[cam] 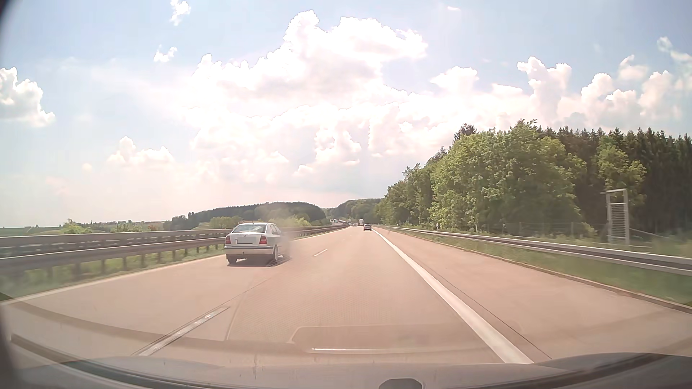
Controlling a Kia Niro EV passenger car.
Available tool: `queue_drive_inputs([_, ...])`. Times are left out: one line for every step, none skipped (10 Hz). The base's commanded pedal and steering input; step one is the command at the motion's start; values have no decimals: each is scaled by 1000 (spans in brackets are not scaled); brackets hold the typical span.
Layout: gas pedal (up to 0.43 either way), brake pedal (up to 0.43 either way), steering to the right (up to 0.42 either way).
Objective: Follow the waypoints while adhering to traffic rules and regulations
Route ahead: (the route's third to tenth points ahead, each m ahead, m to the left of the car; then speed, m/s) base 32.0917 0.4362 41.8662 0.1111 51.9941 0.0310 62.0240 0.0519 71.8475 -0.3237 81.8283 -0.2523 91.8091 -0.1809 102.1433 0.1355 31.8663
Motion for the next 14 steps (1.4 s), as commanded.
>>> queue_drive_inputs([197,0,-3])
queue_drive_inputs([197,0,-3])
queue_drive_inputs([197,0,-3])
queue_drive_inputs([197,0,-3])
queue_drive_inputs([189,0,-2])
queue_drive_inputs([189,0,-2])
queue_drive_inputs([189,0,-2])
queue_drive_inputs([189,0,-2])
queue_drive_inputs([189,0,-2])
queue_drive_inputs([189,0,-2])
queue_drive_inputs([189,0,-2])
queue_drive_inputs([189,0,-2])
queue_drive_inputs([189,0,-2])
queue_drive_inputs([197,0,-2])
